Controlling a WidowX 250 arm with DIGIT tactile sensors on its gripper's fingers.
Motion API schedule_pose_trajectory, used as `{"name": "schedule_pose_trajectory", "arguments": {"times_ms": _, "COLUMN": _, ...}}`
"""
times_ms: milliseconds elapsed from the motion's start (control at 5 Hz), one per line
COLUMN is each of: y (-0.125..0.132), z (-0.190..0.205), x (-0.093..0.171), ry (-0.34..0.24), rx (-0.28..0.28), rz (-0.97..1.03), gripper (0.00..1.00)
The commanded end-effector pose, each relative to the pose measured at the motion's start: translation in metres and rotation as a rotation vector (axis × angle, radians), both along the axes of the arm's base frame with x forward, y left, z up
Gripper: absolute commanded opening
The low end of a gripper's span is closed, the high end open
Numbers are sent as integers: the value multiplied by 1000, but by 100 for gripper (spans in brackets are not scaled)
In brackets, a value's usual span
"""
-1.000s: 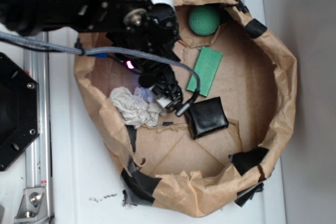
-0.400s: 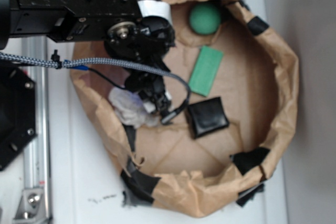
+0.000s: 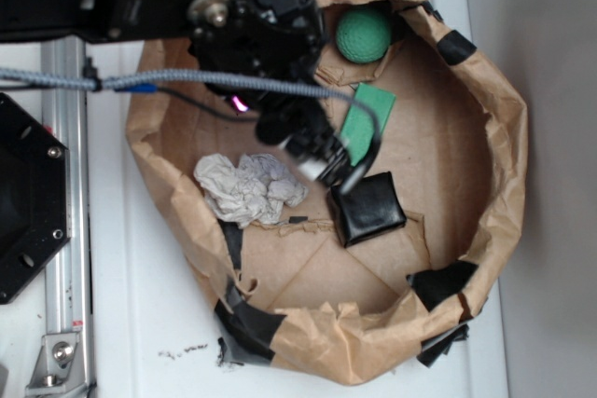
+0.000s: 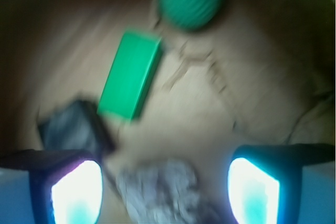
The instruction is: Grab the green block.
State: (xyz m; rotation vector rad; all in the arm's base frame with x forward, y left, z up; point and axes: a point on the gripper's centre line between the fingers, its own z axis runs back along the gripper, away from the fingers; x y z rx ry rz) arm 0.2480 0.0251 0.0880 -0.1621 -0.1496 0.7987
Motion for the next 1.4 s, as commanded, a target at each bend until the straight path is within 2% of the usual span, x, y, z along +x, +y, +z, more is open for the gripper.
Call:
{"name": "schedule_pose_trajectory", "arguments": {"times_ms": 0, "y": 5, "z": -19, "x": 48, "ry": 22, "rx": 42, "rz": 72, "gripper": 100}}
{"name": "schedule_pose_trajectory", "arguments": {"times_ms": 200, "y": 10, "z": -41, "x": 63, "ry": 67, "rx": 66, "rz": 69, "gripper": 100}}
{"name": "schedule_pose_trajectory", "arguments": {"times_ms": 400, "y": 13, "z": -72, "x": 60, "ry": 121, "rx": 54, "rz": 53, "gripper": 100}}
{"name": "schedule_pose_trajectory", "arguments": {"times_ms": 600, "y": 2, "z": -86, "x": 48, "ry": 146, "rx": 33, "rz": 21, "gripper": 0}}
{"name": "schedule_pose_trajectory", "arguments": {"times_ms": 800, "y": -4, "z": -73, "x": 43, "ry": 121, "rx": 36, "rz": -103, "gripper": 0}}
{"name": "schedule_pose_trajectory", "arguments": {"times_ms": 1000, "y": 9, "z": -25, "x": 34, "ry": -32, "rx": 135, "rz": -337, "gripper": 0}}
{"name": "schedule_pose_trajectory", "arguments": {"times_ms": 1200, "y": 12, "z": 24, "x": 30, "ry": -149, "rx": 220, "rz": -576, "gripper": 0}}
